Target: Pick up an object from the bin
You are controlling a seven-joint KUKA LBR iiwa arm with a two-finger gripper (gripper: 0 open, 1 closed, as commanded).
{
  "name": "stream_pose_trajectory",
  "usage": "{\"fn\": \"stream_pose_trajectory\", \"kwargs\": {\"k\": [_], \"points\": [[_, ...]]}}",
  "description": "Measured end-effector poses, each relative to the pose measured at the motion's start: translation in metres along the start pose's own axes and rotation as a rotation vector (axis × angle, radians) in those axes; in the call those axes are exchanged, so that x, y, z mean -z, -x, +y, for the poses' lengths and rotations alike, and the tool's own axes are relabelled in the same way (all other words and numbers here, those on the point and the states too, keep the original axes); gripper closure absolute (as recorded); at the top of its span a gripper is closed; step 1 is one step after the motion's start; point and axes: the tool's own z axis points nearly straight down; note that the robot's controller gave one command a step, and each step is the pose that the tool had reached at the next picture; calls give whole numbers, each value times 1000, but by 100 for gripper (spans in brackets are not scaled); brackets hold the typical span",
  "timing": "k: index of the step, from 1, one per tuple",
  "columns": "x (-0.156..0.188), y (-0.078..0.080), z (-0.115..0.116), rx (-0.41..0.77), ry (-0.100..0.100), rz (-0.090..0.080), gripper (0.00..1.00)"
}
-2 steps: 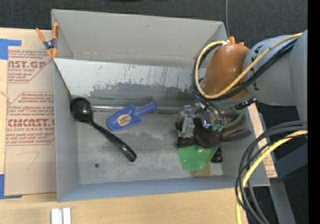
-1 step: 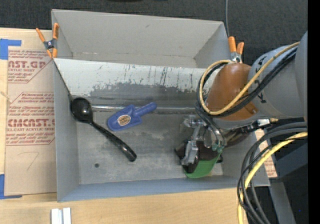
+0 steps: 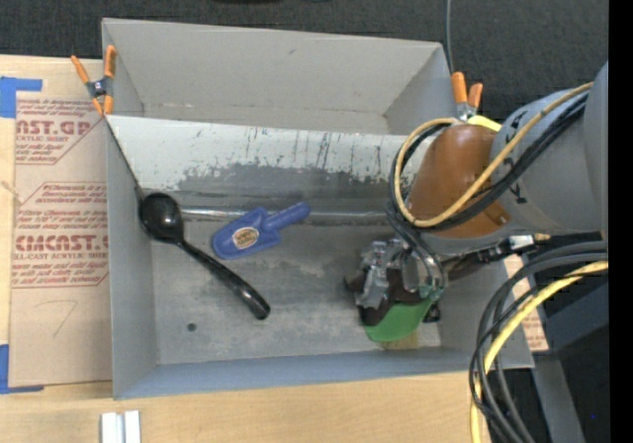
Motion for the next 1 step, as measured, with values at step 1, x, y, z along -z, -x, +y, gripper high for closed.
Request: {"fn": "stream_pose_trajectory", "kwargs": {"k": [1], "points": [[0, 0, 0, 0, 0, 0, 100]]}}
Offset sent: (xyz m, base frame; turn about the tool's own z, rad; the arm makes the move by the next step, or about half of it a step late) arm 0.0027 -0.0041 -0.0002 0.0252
